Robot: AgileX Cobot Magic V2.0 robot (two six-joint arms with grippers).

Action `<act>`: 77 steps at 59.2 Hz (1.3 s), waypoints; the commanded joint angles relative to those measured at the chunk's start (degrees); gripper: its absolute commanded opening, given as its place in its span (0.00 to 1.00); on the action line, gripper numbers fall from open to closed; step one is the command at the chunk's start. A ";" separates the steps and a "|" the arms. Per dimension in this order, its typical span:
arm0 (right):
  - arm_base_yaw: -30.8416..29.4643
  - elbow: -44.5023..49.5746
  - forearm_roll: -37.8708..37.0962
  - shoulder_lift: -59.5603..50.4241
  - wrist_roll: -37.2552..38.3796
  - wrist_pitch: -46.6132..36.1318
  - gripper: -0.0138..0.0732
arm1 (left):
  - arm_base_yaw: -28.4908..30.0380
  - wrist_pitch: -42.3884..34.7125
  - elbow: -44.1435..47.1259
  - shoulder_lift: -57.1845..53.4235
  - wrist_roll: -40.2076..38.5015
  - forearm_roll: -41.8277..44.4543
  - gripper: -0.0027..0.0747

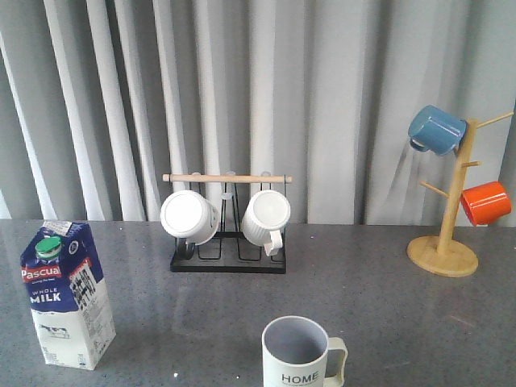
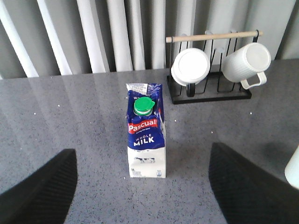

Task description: Place milk next to cup

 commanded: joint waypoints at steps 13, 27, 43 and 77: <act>0.02 -1.54 0.47 -0.20 0.16 -3.45 0.15 | -0.15 7.75 -26.03 19.50 0.39 -0.86 0.77; 0.02 -1.54 0.59 -0.20 0.16 -3.45 0.15 | -0.15 7.12 -29.35 25.35 0.39 -0.81 0.77; 0.02 -1.54 0.50 -0.20 0.16 -3.56 0.15 | -0.15 7.65 -29.35 26.73 1.17 -2.05 0.77; 0.02 -1.54 0.56 -0.20 0.16 -3.62 0.15 | -0.15 17.77 -40.01 40.42 1.22 -2.03 0.76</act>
